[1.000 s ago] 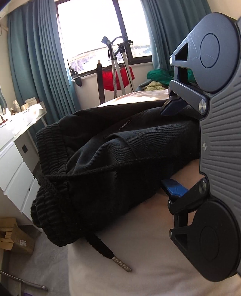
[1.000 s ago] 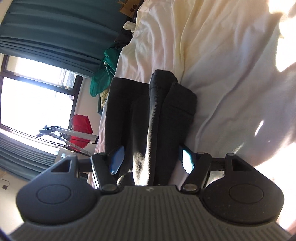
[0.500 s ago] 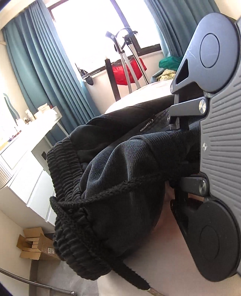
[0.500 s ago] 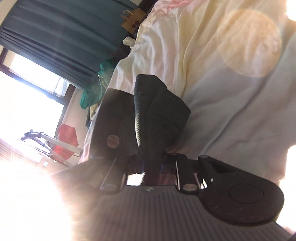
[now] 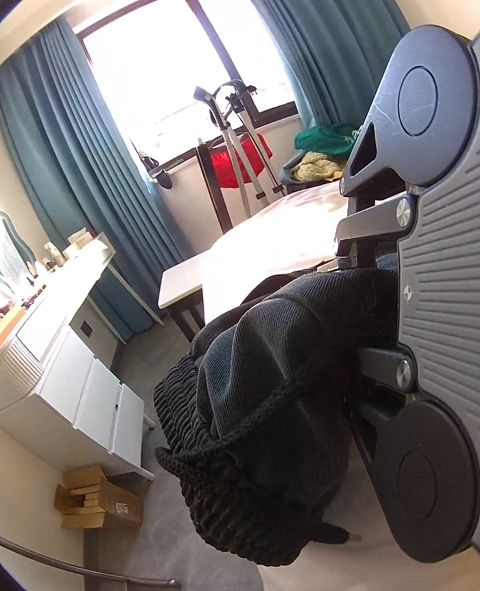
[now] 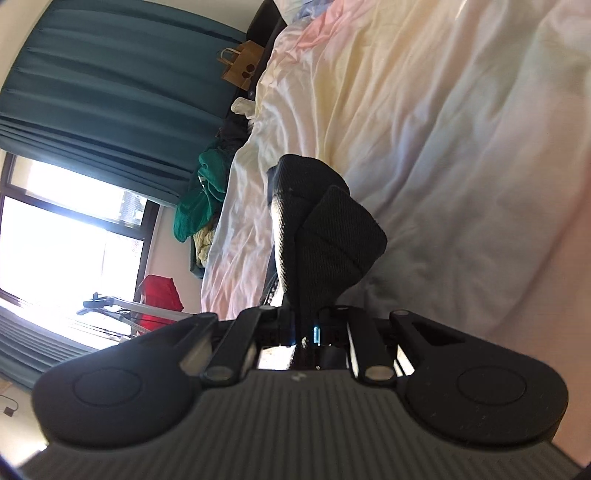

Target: Fold clothes

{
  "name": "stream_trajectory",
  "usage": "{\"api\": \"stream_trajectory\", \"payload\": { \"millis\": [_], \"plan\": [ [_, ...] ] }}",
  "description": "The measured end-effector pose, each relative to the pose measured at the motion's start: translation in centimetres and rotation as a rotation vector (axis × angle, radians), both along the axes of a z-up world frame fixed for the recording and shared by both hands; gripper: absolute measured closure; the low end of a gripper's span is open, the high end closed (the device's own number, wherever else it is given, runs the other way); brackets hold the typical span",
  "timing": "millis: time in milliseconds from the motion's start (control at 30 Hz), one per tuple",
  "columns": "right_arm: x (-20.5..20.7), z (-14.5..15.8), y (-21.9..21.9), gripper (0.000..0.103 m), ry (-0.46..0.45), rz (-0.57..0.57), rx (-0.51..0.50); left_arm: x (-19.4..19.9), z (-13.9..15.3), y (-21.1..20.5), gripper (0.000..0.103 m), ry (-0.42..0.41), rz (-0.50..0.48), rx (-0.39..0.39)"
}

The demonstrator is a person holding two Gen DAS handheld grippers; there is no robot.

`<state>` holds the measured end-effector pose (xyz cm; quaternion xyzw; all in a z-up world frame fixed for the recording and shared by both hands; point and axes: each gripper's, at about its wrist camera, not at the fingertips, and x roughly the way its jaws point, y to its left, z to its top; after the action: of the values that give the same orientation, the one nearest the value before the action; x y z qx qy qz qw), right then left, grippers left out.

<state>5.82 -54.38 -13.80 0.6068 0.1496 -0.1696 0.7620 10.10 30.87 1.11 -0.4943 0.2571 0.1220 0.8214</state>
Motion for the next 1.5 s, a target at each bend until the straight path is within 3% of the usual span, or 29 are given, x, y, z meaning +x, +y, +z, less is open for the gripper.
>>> {"api": "stream_trajectory", "payload": {
  "millis": [167, 333, 433, 533, 600, 633, 867, 933, 1033, 1133, 1233, 1333, 1500],
  "plan": [
    [-5.3, 0.6, -0.6, 0.091, -0.013, 0.014, 0.035, -5.7, -0.1, -0.4, 0.085, 0.006, -0.054, 0.011],
    [-6.6, -3.0, -1.0, 0.091, 0.086, -0.023, 0.181, -8.4, -2.8, -0.6, 0.082, 0.020, -0.101, -0.001],
    [-6.1, -4.0, -1.1, 0.090, 0.101, -0.004, 0.195, -9.0, -4.0, -1.3, 0.076, 0.035, -0.146, 0.099],
    [-5.8, -3.7, -1.1, 0.090, 0.091, 0.018, 0.181, -10.1, -4.6, -1.5, 0.065, 0.061, -0.168, 0.123],
    [-6.0, -3.9, -1.1, 0.088, 0.085, 0.017, 0.197, -11.0, -4.9, -1.6, 0.044, 0.079, -0.186, 0.145],
    [-6.1, -4.1, -1.1, 0.088, 0.083, 0.019, 0.207, -11.4, -4.7, -1.7, 0.041, 0.090, -0.204, 0.182],
    [-6.1, -4.9, -1.8, 0.084, 0.072, 0.030, 0.242, -16.7, -1.9, -2.6, 0.038, 0.105, -0.277, 0.398],
    [-6.1, -4.8, -1.6, 0.082, 0.075, 0.020, 0.238, -17.5, -0.3, -3.9, 0.038, 0.092, -0.294, 0.495],
    [-5.8, -4.9, -1.5, 0.080, 0.073, 0.010, 0.226, -18.4, 2.1, -6.2, 0.038, 0.062, -0.323, 0.655],
    [-5.4, -5.1, -1.5, 0.080, 0.070, 0.002, 0.206, -18.1, 3.9, -9.7, 0.038, 0.012, -0.369, 0.752],
    [-5.2, -5.1, -1.4, 0.080, 0.068, -0.012, 0.182, -16.9, 4.4, -13.6, 0.038, -0.038, -0.432, 0.781],
    [-4.8, -4.1, -1.1, 0.082, 0.091, 0.027, 0.071, -15.0, 4.0, -18.4, 0.038, -0.067, -0.514, 0.777],
    [-4.7, -1.4, -0.2, 0.088, 0.032, 0.065, -0.112, -11.3, 1.4, -25.6, 0.038, -0.094, -0.602, 0.790]
  ]
}}
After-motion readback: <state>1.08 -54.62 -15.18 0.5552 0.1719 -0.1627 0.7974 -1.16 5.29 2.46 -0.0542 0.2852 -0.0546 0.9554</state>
